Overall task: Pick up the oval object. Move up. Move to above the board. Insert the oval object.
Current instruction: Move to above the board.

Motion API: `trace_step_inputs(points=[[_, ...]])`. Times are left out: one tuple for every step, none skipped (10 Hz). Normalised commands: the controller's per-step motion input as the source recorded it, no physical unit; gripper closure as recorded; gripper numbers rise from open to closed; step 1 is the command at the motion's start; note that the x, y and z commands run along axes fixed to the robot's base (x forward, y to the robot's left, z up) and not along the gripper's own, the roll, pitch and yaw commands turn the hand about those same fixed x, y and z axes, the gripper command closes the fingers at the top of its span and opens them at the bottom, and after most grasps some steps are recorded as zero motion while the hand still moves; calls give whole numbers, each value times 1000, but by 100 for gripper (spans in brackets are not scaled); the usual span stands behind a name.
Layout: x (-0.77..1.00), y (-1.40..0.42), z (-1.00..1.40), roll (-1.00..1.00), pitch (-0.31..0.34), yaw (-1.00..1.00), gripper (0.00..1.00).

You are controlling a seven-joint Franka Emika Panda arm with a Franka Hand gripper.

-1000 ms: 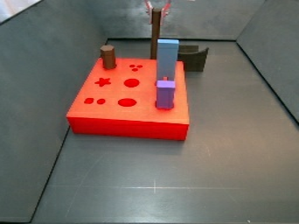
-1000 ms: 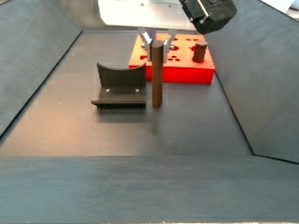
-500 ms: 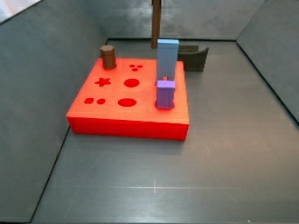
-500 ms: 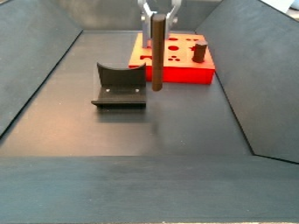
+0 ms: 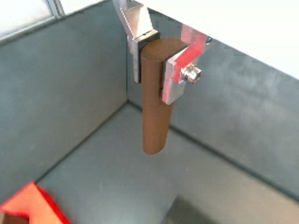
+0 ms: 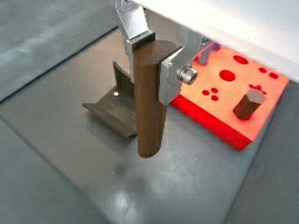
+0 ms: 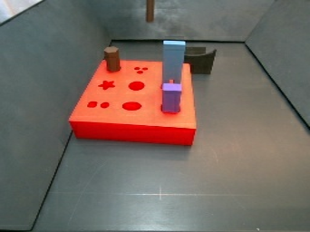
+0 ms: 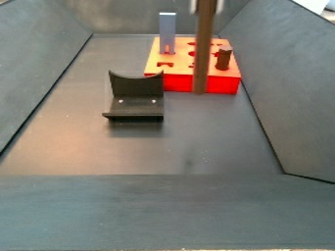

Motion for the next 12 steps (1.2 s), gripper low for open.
trace_step_inputs(points=[[-247,323,1000,71,19,34,100],[-158,209,807,48,31,13,100],[-86,124,622,33,46,1,100],[-37,80,439,26,72,-4,100],[-15,66,321,23,84,-3,100],[62,-1000,63,-104,215,343,100],[63,-1000,53,-79,193,322,100],[61,-1000,60,-48,133,237,100],[61,-1000,64,-57,56,112,100],[61,-1000,63,-42,42,76,100],[61,-1000,64,-2,25,39,100],[59,-1000,67,-15,18,26,100]])
